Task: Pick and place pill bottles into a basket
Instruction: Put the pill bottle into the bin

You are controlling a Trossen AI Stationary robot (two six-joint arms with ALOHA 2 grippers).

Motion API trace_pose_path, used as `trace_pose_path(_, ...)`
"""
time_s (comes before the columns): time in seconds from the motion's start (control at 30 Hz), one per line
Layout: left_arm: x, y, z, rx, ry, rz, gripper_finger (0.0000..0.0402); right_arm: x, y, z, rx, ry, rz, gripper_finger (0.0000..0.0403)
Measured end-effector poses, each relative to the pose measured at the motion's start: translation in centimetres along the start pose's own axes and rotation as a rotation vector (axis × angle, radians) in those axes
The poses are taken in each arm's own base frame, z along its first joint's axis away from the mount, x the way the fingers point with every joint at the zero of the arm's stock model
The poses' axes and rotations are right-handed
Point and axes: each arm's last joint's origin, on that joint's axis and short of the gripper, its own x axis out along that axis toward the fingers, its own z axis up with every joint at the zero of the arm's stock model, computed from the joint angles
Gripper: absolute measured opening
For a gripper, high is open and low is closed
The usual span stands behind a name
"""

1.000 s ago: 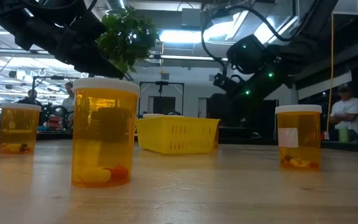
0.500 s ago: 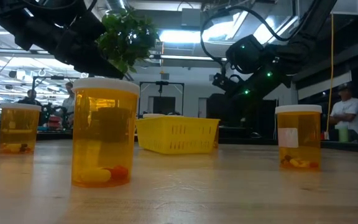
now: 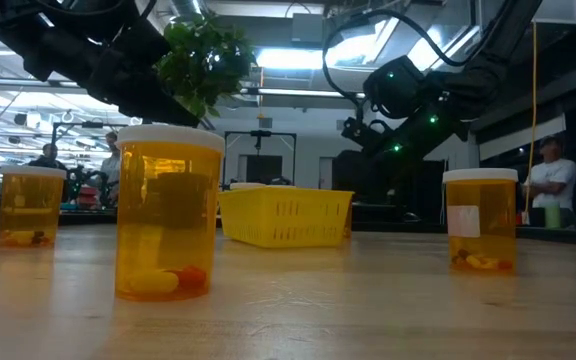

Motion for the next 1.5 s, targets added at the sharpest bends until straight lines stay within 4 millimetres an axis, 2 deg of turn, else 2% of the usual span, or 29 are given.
trace_pose_path(0.43, 0.0, 0.0, 0.0, 0.000, 0.000, 0.000, 0.0002, 0.0, 0.0, 0.0, 0.002, -0.001, 0.001, 0.0223)
trace_pose_path(0.83, 0.0, 0.0, 0.0, 0.000, 0.001, 0.000, 0.0003, -0.3, 0.1, 0.2, 0.003, -0.010, 0.032, 0.0225)
trace_pose_path(1.0, 0.0, 0.0, 0.0, 0.000, 0.005, -0.001, 0.0002, -1.5, -0.1, 1.5, 0.009, -0.052, 0.079, 0.0226)
trace_pose_path(1.23, 0.0, 0.0, -0.1, -0.001, 0.009, -0.002, 0.0003, -4.3, 0.0, 3.3, -0.036, -0.099, 0.104, 0.0226)
trace_pose_path(1.5, 0.0, 0.0, -0.1, -0.002, 0.008, -0.002, 0.0003, -7.3, 0.6, 4.7, -0.081, -0.157, 0.310, 0.0226)
